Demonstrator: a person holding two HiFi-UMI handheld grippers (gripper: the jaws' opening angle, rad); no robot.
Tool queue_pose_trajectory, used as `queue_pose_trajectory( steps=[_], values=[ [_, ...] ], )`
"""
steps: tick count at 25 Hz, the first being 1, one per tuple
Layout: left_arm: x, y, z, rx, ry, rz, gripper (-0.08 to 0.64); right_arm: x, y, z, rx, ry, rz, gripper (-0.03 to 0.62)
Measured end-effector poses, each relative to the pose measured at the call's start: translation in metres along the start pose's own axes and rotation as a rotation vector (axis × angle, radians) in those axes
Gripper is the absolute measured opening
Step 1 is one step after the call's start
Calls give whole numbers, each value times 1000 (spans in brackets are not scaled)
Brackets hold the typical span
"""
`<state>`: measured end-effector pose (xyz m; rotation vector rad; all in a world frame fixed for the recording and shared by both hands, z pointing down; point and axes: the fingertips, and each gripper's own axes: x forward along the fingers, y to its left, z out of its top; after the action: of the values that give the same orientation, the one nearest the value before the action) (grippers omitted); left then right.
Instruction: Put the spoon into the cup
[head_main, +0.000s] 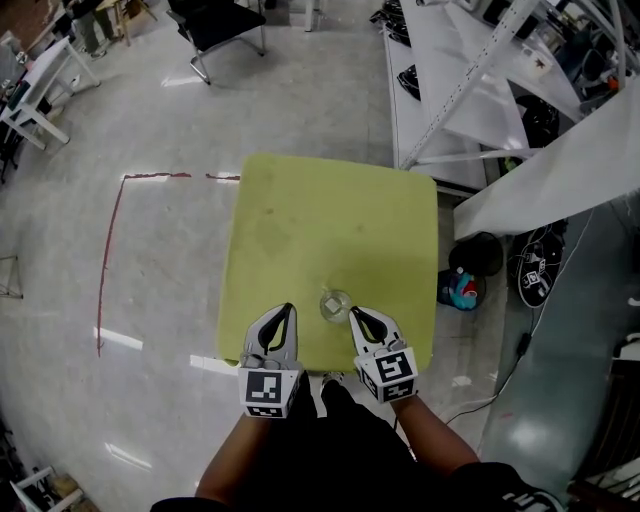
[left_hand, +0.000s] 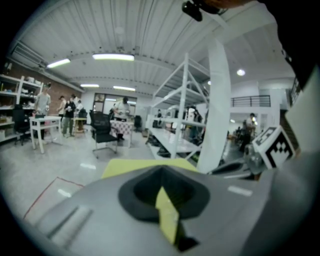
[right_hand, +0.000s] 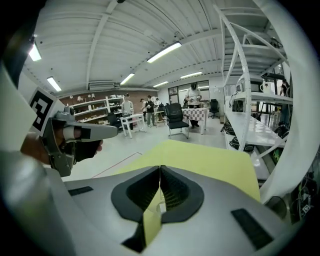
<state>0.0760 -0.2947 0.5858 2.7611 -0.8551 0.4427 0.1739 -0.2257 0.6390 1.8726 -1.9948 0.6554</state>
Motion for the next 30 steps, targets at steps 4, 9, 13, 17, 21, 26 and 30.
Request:
queue_pose_trajectory(
  steps=[4,9,13,17,21,26,30],
  values=[
    [0,3,-7,-4,17,4,8,9,2,-14,8,32,11,11],
    [-1,6,-13,1,30,9,6,19,6,-25,-1,63,33,11],
    [-2,6,-13,19,28,13,6,22,6,-28,11,69,26,11],
    [-4,6,-16,16,29,14,7,28,10,-37,12,93,31,11],
    [-6,6,-18,13,33,16,8,30,11,-41,0,97,30,12],
    [-8,5,-18,13,36,18,8,27,4,-33,-8,70,-7,15],
    [-7,5,-13,15,29,16,8,26,-2,-27,-8,57,-11,40]
  ],
)
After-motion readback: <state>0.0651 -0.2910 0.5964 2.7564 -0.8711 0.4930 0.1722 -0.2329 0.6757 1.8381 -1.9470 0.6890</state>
